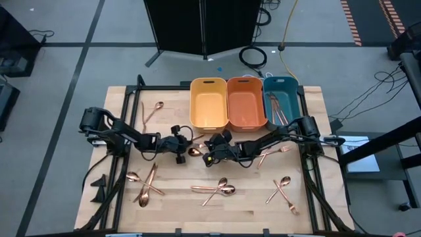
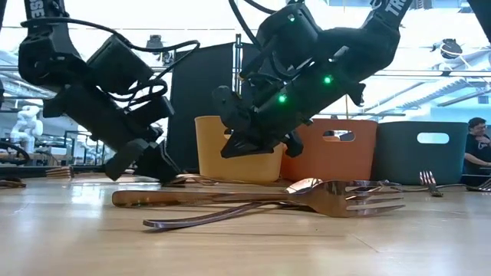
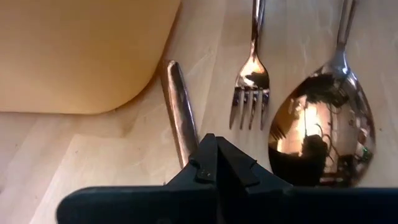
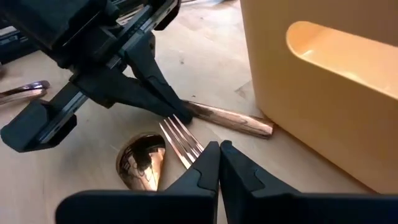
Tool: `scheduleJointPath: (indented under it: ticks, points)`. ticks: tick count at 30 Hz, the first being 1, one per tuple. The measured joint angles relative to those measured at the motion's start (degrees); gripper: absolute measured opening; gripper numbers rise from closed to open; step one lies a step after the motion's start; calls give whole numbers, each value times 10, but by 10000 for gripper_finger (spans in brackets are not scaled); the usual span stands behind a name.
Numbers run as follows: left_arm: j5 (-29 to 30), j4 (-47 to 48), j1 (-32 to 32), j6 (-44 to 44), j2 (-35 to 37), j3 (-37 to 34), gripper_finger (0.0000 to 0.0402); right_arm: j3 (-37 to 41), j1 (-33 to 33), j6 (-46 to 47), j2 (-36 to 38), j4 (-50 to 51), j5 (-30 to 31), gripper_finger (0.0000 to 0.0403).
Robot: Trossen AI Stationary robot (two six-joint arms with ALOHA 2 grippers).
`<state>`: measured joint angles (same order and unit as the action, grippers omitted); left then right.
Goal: Sort silverware
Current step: Put the copper knife into the blue bin
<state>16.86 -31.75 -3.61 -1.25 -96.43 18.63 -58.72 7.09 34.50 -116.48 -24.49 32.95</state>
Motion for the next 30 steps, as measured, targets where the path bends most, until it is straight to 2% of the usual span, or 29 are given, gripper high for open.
scheduleJointPath:
  ticks: [8,12,14,20,26,30]
  points:
    - [21,-10,-45,49,3,-26,0,-26,0,-11,-58,-79,4,0]
    - [29,-12,-63,69,15,-38,0,-75,-3,-26,-104,-70,75,0]
    - [37,-5,-78,67,27,-42,0,-98,-5,-31,-117,-57,91,0]
    - [35,31,-100,16,89,-47,0,-144,-20,7,-132,55,89,0]
    - [52,45,-98,-5,110,-53,0,-146,-29,55,-126,69,86,0]
    - [54,47,-83,-6,112,-64,0,-147,-38,122,-128,92,45,0]
